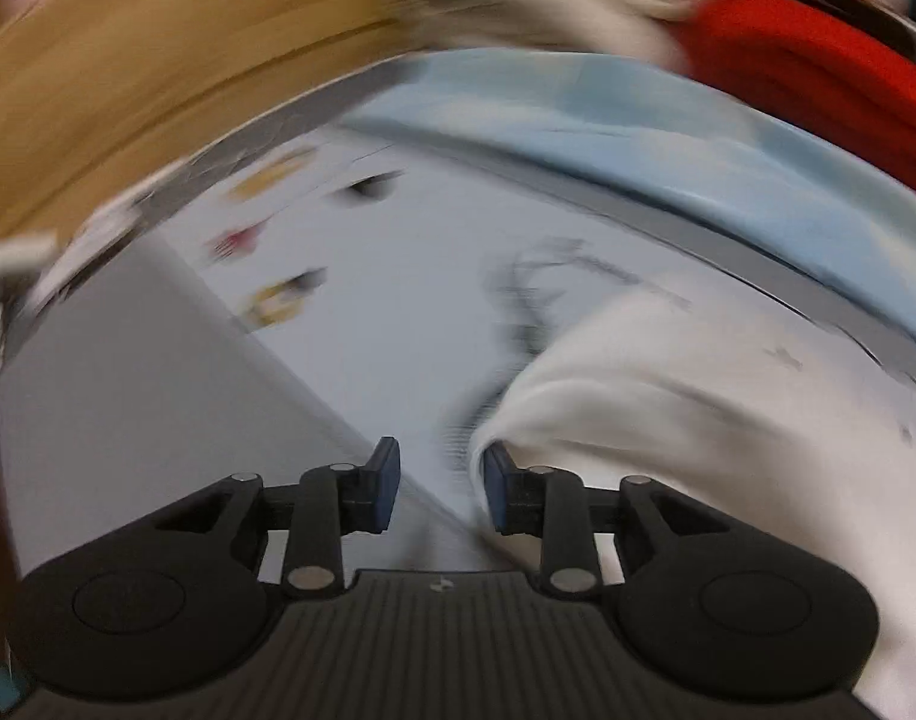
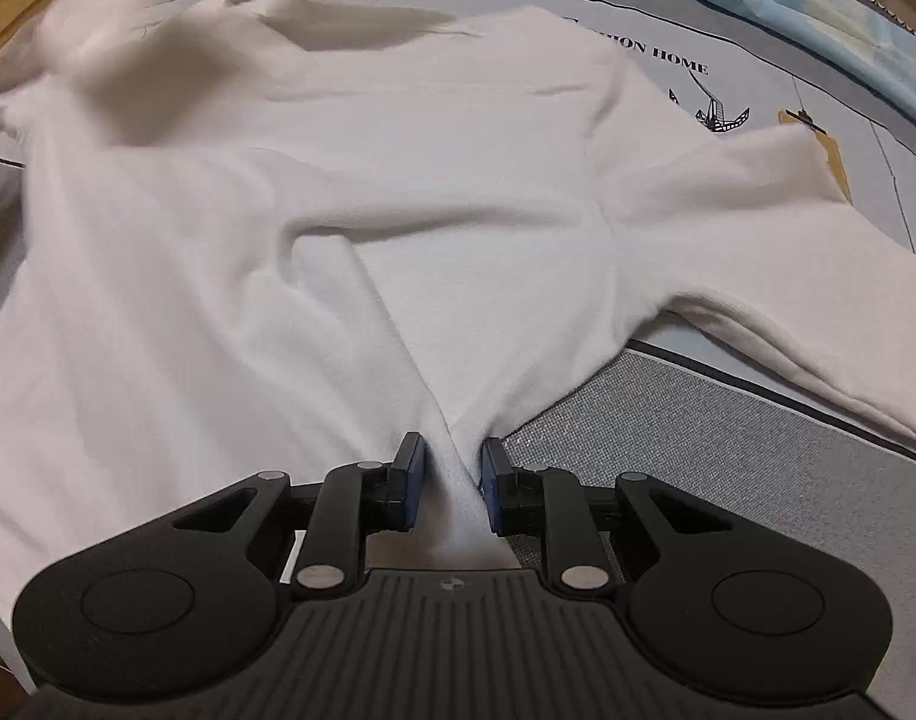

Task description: Fold small clothes

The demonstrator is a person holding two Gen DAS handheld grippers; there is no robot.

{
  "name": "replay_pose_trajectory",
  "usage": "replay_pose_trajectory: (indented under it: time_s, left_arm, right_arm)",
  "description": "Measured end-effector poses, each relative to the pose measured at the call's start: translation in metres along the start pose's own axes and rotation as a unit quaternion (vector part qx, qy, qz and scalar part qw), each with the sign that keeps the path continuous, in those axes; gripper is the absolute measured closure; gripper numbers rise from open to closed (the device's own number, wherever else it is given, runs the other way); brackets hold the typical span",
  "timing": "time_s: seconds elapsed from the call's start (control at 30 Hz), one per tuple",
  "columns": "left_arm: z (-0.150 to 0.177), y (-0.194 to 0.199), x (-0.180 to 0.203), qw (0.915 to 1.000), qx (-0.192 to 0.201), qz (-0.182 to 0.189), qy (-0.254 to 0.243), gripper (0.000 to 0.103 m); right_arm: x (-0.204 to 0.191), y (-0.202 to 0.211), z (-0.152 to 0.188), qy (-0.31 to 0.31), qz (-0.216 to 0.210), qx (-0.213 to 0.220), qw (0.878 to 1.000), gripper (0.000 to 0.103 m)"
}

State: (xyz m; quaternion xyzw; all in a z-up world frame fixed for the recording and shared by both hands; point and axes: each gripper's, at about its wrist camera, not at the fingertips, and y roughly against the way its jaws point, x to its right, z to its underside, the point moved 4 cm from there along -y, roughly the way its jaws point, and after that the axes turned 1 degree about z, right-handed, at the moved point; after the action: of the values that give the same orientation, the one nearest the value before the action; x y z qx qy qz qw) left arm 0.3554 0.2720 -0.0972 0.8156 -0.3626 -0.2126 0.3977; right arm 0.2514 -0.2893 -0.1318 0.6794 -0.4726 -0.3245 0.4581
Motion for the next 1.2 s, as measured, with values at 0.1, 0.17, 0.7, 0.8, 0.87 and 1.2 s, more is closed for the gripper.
replay_pose_trajectory:
  time_s: [0.1, 0.17, 0.7, 0.8, 0.87, 1.2]
  left_arm:
    - [-0.001, 0.008, 0.019, 0.9974, 0.011, 0.062, -0.033, 0.069]
    - [0.006, 0.016, 0.045, 0.9889, 0.017, 0.130, -0.070, 0.065]
    - [0.082, -0.035, 0.145, 0.9421, -0.069, 0.289, -0.155, 0.046]
    - [0.091, -0.042, 0.154, 0.9429, -0.064, 0.277, -0.173, 0.046]
    - [0.093, -0.045, 0.164, 0.9422, -0.046, 0.266, -0.199, 0.046]
    - [0.085, -0.054, 0.215, 0.9375, 0.012, 0.270, -0.219, 0.046]
  right_arm:
    - [-0.006, -0.005, -0.003, 0.011, 0.007, -0.004, 1.000, 0.080]
    - [-0.009, -0.005, -0.006, 0.014, 0.011, -0.009, 1.000, 0.080]
    - [0.096, -0.030, -0.067, -0.238, 0.085, 0.129, 0.959, 0.053]
    - [0.092, -0.045, -0.074, -0.204, 0.146, 0.122, 0.960, 0.060]
    - [0.086, -0.048, -0.080, -0.161, 0.178, 0.126, 0.962, 0.103]
    - [0.173, -0.039, -0.053, -0.283, 0.314, 0.115, 0.899, 0.103]
